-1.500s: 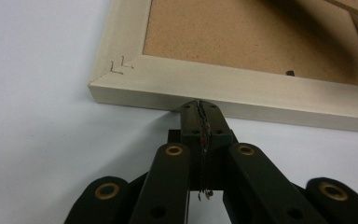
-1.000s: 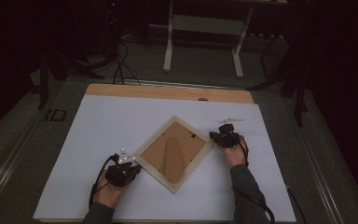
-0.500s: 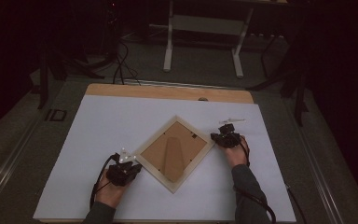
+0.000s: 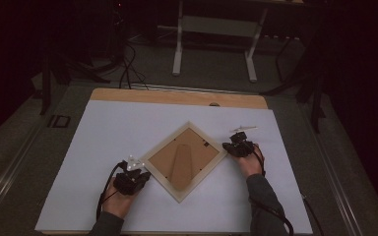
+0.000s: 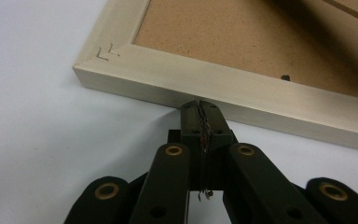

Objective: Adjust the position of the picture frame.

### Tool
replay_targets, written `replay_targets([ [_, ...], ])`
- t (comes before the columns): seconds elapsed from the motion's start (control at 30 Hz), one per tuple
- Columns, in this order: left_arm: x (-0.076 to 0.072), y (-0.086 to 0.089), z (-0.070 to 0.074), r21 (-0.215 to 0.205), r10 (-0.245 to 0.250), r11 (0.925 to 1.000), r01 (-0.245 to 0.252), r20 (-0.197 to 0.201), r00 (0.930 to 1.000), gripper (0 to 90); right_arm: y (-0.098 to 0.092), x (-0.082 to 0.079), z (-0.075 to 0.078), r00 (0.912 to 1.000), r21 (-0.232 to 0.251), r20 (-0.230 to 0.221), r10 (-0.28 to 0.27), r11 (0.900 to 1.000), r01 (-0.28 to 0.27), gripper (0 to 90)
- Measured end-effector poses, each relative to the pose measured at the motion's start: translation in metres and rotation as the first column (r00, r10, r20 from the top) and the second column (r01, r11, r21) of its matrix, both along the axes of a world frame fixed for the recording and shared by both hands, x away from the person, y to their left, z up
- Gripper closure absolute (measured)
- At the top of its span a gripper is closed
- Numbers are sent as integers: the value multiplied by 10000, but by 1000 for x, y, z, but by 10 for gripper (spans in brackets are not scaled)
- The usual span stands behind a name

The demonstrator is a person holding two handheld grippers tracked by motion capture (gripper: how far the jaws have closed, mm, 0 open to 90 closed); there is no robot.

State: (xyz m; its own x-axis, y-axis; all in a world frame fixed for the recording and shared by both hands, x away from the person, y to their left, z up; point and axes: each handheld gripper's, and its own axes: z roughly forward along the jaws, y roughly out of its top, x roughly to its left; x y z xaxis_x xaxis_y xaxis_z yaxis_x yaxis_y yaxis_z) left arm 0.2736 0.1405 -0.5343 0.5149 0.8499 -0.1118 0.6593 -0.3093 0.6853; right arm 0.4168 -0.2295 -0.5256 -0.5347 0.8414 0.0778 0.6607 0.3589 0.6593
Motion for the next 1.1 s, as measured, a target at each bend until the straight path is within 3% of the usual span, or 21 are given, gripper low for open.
replay_targets([
  [0.8,4,-7,1,73,153,9999,-152,-115,9998,900,2,-11,3,9976,-505,-155,679,9964,-686,900],
  [1.1,7,-8,1,87,182,9998,-181,-76,9998,900,-1,-23,4,9966,-659,-214,800,9945,-812,900],
])
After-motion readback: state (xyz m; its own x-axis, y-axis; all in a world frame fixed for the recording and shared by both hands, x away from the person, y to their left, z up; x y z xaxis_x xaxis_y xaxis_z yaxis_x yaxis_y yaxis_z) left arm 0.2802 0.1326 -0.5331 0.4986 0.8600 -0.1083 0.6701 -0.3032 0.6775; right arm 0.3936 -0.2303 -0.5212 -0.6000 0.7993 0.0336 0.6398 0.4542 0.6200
